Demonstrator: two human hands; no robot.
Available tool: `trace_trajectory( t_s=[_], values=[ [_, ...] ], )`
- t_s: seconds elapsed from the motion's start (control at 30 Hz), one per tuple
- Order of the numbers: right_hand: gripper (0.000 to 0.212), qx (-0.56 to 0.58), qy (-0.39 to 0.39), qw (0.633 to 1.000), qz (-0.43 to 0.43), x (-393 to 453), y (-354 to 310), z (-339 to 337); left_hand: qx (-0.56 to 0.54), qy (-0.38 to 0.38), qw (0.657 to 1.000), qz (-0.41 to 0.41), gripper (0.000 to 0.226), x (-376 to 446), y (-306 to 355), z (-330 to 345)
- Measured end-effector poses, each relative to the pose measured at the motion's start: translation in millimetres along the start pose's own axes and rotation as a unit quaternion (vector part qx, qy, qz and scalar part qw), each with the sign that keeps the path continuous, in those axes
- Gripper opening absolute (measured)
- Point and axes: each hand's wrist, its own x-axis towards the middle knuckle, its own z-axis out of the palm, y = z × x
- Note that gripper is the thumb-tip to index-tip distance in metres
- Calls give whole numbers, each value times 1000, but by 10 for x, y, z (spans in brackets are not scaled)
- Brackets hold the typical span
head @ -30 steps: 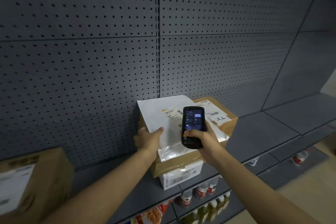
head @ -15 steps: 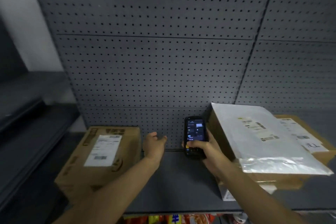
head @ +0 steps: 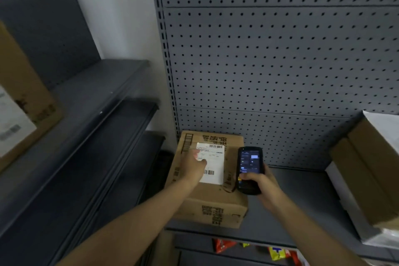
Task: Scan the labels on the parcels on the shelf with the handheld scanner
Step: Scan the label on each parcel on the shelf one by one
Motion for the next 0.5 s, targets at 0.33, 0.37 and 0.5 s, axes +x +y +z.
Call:
trace_trajectory(
  t_s=[0.33, 0.37, 0.5],
  values=[
    [66, 5, 21, 1000, 15, 94, 153, 72, 122, 38, 990, -58, 44, 164, -351, -223],
    [66, 3, 24, 1000, 14, 97, 156, 67, 122, 35, 990, -54, 38, 224, -399, -195],
    [78, -48, 33, 998, 10, -16, 127, 16, 139, 17, 990, -33, 24, 163, -333, -125]
  ],
)
